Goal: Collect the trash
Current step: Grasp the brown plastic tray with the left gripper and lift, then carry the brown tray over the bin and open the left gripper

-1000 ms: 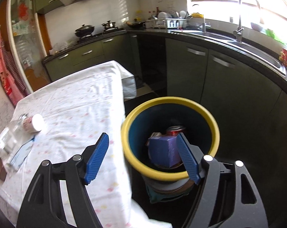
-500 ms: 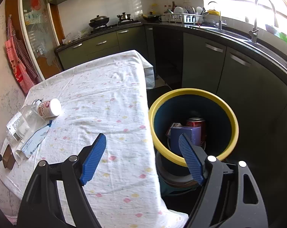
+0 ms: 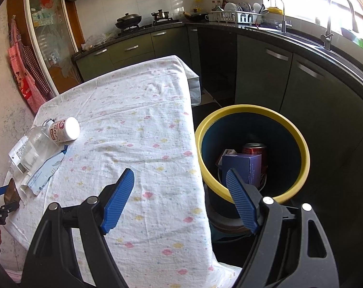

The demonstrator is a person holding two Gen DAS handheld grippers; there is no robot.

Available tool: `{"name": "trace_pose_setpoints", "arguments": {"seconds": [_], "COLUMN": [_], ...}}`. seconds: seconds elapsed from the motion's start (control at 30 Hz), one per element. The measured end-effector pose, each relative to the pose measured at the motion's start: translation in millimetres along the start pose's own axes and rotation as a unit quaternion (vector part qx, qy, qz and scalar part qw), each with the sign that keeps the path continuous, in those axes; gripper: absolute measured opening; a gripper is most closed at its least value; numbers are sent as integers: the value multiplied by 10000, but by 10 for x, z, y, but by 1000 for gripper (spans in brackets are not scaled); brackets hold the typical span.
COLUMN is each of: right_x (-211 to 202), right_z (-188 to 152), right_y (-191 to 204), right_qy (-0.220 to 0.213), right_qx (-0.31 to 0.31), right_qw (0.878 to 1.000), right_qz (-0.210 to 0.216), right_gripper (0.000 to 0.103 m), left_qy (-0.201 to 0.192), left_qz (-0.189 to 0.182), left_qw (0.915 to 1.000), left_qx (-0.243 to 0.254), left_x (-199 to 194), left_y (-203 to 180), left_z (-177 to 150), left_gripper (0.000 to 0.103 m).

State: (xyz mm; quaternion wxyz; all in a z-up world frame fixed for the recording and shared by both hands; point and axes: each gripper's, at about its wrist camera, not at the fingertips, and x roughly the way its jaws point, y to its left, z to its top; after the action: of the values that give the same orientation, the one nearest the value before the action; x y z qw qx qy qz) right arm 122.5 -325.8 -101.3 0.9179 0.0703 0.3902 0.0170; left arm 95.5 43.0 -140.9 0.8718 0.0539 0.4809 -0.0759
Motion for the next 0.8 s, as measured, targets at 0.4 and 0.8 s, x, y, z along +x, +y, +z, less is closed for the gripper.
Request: {"name": "trace_pose_setpoints", "arguments": {"seconds": [0.4, 0.8], "right_x": [15, 16], "right_z": [-15, -22], "right_y": [12, -11], "right_qy": [31, 35], "right_qx": [-10, 17], "right_qw": [10000, 10000], "right_qz": [17, 3], "right_gripper": [76, 76], "left_qy": [-21, -335], "left_qz": [-119, -189], "left_qw": [9996, 9992], "left_qx": [-252, 139], "left_x": [-54, -545], "left_y": [141, -140], "left_z": [3, 15], "left_gripper": [70, 69]}}
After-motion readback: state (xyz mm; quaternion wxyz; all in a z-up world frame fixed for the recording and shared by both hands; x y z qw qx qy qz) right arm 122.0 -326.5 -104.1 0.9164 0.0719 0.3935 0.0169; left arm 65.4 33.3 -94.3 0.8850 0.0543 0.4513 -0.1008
